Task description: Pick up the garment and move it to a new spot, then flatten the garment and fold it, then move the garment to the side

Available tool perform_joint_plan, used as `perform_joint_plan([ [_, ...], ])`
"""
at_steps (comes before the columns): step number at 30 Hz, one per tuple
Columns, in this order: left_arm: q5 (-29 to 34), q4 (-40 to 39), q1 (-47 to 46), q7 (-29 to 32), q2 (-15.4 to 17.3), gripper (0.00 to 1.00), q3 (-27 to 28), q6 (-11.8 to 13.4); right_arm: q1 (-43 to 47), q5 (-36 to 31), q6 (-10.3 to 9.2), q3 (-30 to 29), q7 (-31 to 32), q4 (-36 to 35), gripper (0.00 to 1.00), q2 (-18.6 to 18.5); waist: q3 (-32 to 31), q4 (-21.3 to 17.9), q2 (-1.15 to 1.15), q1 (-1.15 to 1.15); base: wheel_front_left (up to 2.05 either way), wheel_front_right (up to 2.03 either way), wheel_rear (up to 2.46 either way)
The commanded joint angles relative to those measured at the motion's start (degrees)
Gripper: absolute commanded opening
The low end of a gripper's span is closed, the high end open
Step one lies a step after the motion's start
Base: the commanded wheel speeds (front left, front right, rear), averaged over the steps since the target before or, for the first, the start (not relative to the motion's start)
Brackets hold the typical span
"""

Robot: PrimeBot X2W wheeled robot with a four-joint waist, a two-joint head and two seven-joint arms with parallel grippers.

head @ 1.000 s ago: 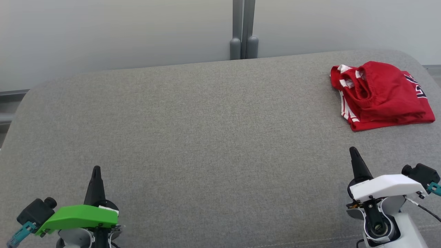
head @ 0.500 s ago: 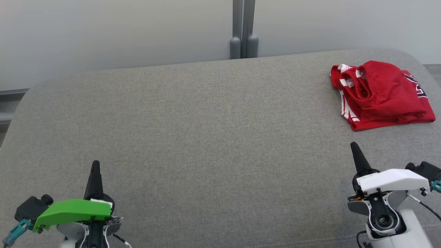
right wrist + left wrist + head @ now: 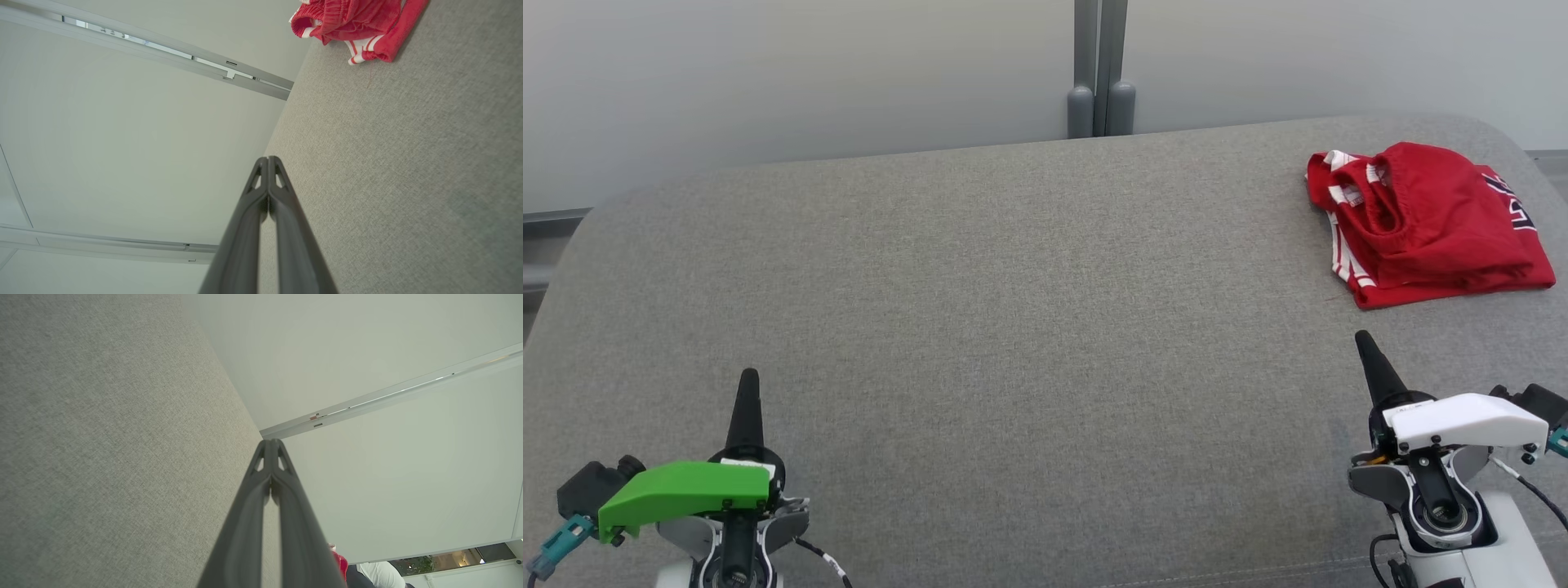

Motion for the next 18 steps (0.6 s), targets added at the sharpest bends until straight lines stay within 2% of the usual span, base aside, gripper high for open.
perform_joint_plan([
  [1, -0.74, -0.07, -1.41, 0.11, 0.16, 0.00, 0.24, -0.42, -1.20, 0.96, 0.02, -0.31, 0.26, -0.11, 0.00, -0.36, 0.00, 0.00, 0.00, 0.00, 0.00, 0.00, 0.00],
  [18, -9.85, 1.24, -3.24, 2.11, -0.01, 0.00, 0.92, -0.94, -2.57, 9.64, 0.02, -1.51, 2.98, 0.95, 0.00, -0.39, 0.22, 0.00, 0.00, 0.00, 0.00, 0.00, 0.00],
])
